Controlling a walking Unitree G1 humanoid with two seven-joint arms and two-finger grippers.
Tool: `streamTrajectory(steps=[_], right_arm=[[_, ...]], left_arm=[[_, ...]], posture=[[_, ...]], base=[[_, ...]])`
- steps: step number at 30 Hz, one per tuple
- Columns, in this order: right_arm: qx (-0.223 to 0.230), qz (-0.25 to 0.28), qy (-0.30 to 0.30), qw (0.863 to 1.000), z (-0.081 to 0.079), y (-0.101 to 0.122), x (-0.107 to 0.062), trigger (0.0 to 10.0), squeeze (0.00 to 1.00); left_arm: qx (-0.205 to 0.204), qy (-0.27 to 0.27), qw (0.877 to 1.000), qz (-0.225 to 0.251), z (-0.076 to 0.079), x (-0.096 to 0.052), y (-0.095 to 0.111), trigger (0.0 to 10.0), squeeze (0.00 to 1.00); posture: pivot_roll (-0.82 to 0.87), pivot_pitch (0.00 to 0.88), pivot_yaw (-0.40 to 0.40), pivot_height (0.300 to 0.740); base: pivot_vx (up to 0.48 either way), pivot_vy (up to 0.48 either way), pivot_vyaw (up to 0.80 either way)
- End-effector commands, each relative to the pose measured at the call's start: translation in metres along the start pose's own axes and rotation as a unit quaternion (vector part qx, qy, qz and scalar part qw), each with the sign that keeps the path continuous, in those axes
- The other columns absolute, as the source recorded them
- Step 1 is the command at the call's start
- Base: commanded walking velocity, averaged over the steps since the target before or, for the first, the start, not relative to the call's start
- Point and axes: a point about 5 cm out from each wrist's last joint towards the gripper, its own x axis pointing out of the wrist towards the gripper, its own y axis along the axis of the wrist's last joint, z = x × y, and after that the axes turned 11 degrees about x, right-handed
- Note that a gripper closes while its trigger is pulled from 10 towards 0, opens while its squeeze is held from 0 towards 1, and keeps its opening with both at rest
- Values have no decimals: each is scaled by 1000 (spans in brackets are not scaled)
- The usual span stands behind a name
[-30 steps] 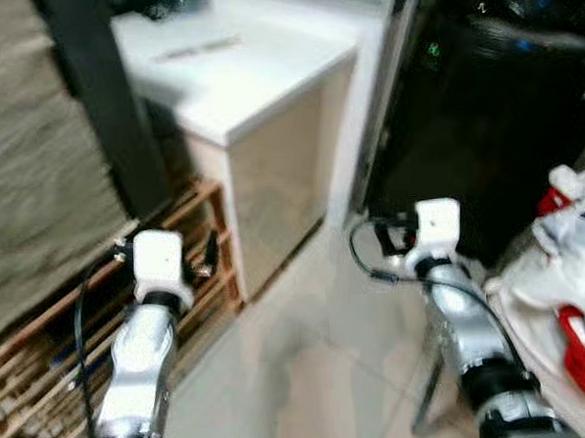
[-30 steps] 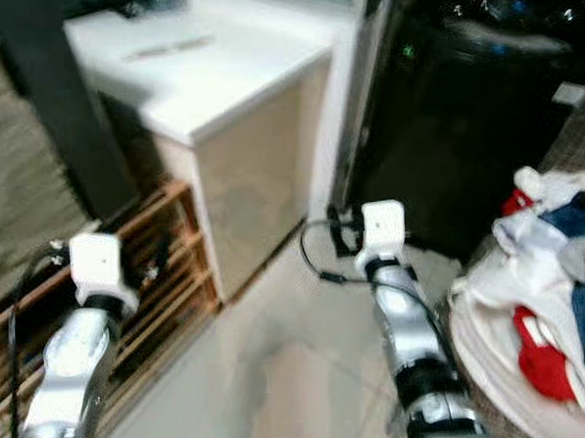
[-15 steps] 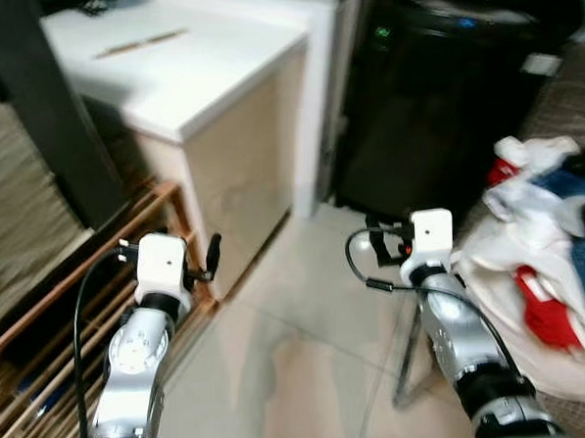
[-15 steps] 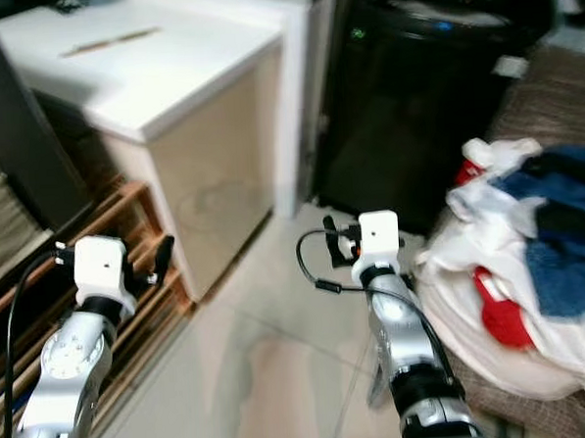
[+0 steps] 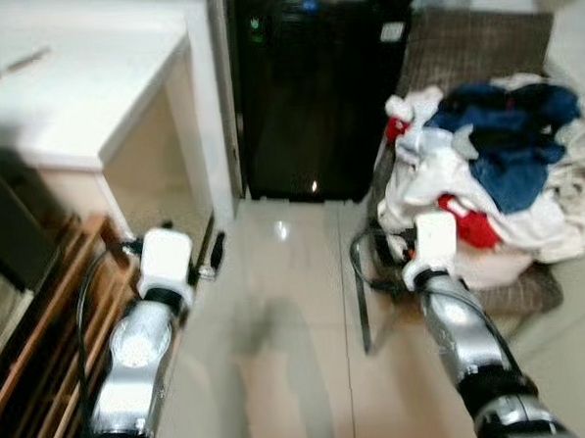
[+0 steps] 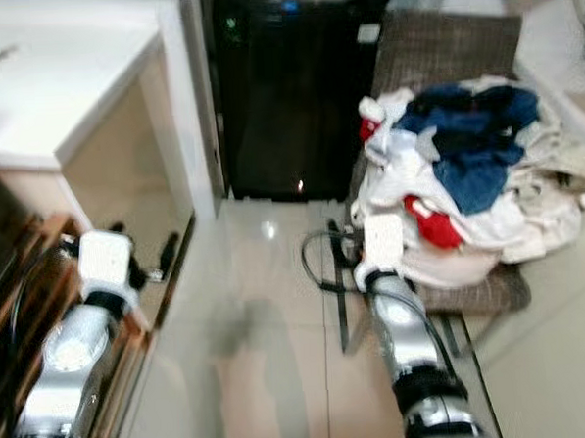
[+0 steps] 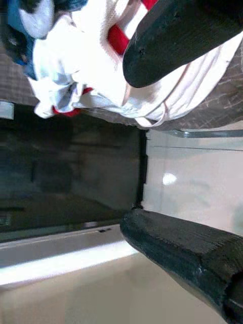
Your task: Clothes washing
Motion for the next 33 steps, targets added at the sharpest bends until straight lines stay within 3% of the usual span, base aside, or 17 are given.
streamTrajectory(steps=[1,14,19,28,33], right_arm=[[7,12,19,1000,-10,3,3,10000,0],[-5,13,11,1000,-9,7,7,10000,0],[15,18,9,1000,-8,9,8,10000,0],[6,18,9,1000,-9,10,10,10000,0],[-4,30,9,999,-11,15,12,10000,0]], left_arm=[[-17,22,1000,-1,-7,2,2,10000,0],[-20,12,999,26,6,6,10,10000,0],[2,-11,999,44,15,6,15,10000,0],[-13,5,999,47,8,11,19,10000,0],[4,25,999,36,3,14,17,10000,0]], posture=[[-79,0,-6,740],[-83,0,-9,740],[-82,0,-10,740],[-87,0,-5,740],[-91,0,0,740]], base=[[428,0,0],[456,0,0],[470,0,-740],[474,0,-752],[242,0,-270]])
